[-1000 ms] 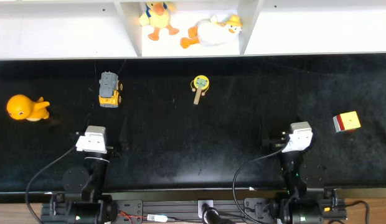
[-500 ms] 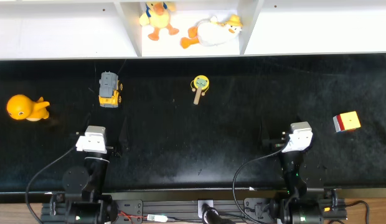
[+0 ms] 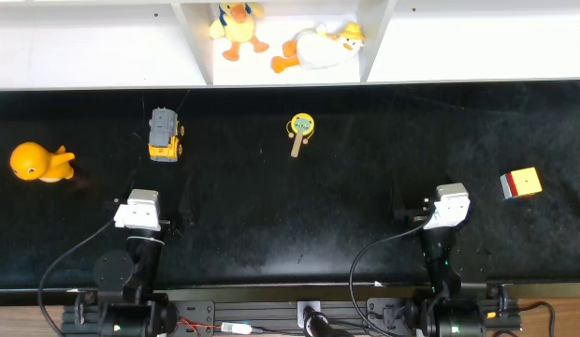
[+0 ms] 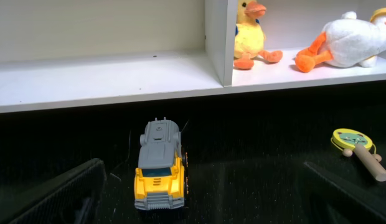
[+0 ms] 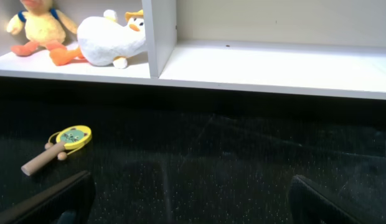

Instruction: Store Toys

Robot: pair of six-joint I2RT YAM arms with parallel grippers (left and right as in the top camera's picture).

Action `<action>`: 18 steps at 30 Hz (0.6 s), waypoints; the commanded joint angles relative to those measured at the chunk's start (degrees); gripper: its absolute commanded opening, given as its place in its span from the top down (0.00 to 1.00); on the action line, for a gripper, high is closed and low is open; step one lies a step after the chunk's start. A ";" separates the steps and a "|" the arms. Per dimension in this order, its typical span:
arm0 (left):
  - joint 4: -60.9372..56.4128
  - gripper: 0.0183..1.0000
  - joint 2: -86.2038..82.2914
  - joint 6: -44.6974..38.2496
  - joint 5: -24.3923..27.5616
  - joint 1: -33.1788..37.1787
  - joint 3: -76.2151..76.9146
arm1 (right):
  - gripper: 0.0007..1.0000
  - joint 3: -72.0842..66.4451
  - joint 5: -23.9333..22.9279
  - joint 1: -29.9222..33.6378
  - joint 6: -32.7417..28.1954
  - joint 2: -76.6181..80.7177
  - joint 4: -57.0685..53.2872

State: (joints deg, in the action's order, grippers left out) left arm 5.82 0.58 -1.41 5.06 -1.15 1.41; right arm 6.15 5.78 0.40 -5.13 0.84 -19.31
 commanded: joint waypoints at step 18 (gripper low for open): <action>8.02 0.00 13.94 3.19 0.87 0.96 16.39 | 0.00 -0.37 0.59 0.37 0.00 -0.63 0.33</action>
State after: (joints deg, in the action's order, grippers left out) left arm 12.16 10.66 0.62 5.74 -1.04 12.45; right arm 6.15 5.76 0.40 -5.13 0.84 -19.33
